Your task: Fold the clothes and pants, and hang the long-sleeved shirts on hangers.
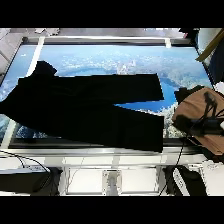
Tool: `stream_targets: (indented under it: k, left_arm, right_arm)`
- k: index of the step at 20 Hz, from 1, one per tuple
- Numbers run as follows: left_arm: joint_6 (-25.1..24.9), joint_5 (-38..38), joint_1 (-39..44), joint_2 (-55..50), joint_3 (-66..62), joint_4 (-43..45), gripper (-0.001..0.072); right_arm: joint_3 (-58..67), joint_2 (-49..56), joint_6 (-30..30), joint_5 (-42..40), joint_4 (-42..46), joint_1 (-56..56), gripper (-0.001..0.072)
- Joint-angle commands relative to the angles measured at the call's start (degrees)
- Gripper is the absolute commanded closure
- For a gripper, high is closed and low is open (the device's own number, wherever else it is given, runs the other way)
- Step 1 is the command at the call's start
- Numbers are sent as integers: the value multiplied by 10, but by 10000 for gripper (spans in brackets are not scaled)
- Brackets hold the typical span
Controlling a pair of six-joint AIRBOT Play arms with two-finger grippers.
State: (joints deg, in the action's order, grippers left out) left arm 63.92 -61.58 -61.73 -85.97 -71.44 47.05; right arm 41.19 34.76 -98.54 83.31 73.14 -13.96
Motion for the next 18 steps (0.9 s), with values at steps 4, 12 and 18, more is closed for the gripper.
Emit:
stream_targets:
  k: [4,12,18]
  left_arm:
    - [-1,-33,-11,75,-1,12,692]
    - [-1,-61,-11,75,0,11,692]
    - [-1,-73,-11,75,0,11,692]
  right_arm:
    - [-198,40,7,-22,-17,0,497]
    - [-170,250,88,-82,-81,0,390]
    - [-60,259,99,-3,56,0,44]
